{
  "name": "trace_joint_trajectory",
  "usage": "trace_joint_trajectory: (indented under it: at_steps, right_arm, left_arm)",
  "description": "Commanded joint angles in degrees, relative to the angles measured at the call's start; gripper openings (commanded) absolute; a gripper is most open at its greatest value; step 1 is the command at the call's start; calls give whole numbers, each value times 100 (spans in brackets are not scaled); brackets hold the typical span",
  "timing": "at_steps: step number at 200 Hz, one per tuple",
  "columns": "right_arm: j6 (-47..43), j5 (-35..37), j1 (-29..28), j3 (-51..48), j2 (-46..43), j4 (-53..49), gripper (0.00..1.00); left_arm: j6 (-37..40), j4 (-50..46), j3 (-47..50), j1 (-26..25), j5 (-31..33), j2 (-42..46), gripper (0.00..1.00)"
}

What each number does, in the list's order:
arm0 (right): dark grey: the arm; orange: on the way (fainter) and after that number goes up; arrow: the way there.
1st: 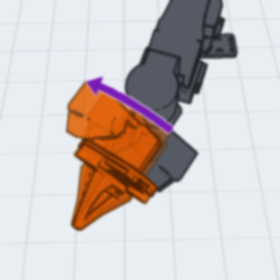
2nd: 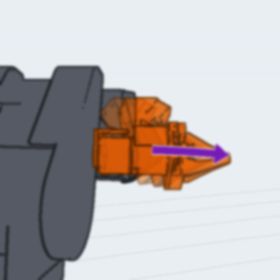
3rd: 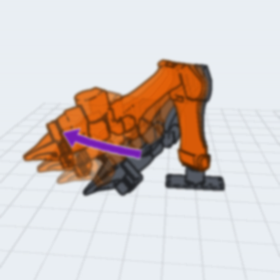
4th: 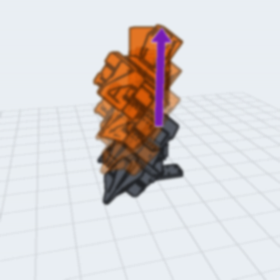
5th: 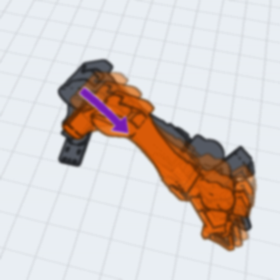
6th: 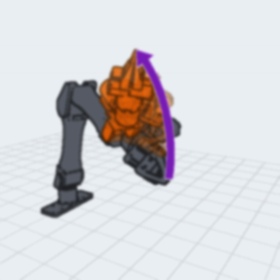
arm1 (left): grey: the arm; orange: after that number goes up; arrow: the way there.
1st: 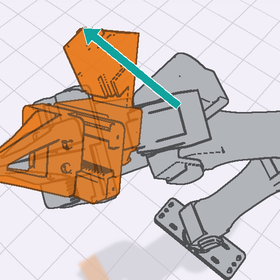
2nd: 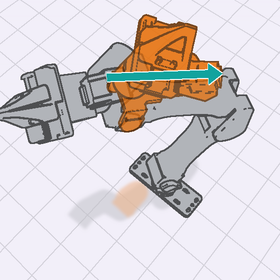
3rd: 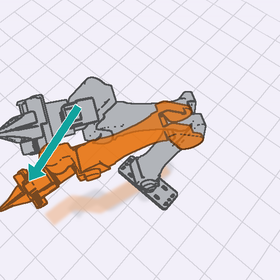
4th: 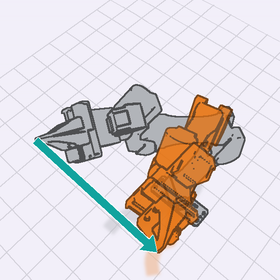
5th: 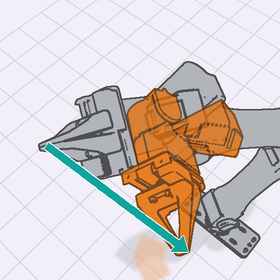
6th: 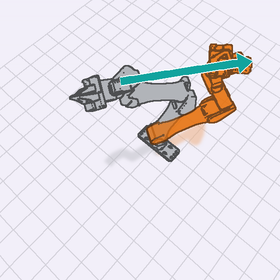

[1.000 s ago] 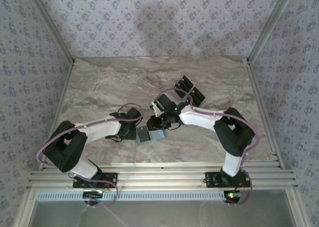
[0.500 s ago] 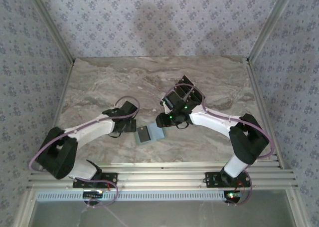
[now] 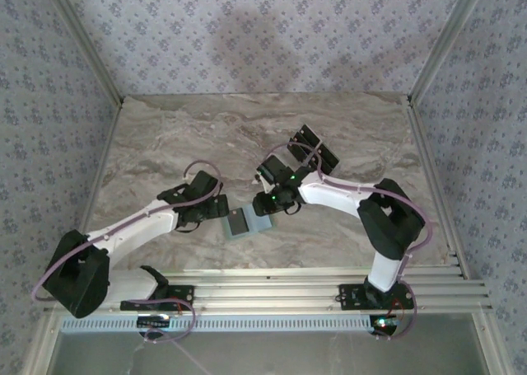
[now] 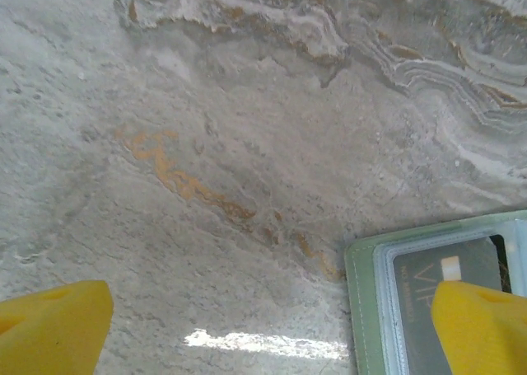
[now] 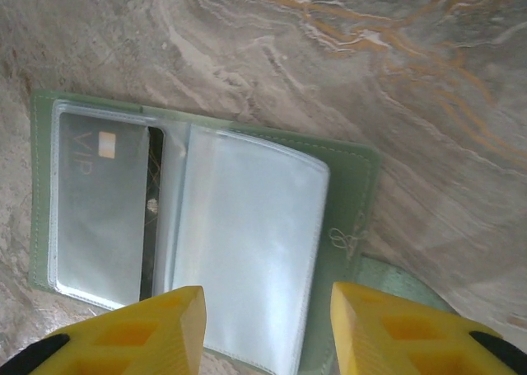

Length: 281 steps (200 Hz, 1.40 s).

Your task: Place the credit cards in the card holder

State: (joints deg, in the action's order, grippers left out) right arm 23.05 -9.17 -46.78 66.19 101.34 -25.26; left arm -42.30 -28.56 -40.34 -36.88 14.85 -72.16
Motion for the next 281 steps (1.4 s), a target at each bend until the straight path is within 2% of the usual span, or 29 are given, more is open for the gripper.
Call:
trace_joint_trajectory:
  at_steps: [1,69,108,178,243,281]
  right_arm:
    - [-195,58,-69,358,196,-191,46]
    - [-426,90,-28,760,703,-423,46]
    - [-426,50,54,628,904,-399,46]
    - [160,-1092,114,28,861,229,46]
    - [242,-1417,110,-1,888,317,45]
    - [286,-1468,105,8,888,352,45]
  left_arm:
    - [-199,200,111,-90,-73,-119,100]
    - [-329,297,218,-306,27,-451,100]
    - [-430,333,270,-429,102,-683,100]
    - [-413,443,290,-462,237,-844,100]
    - [-268,382,156,-459,317,-716,100]
    - [-235,330,200,-482,343,-306,100]
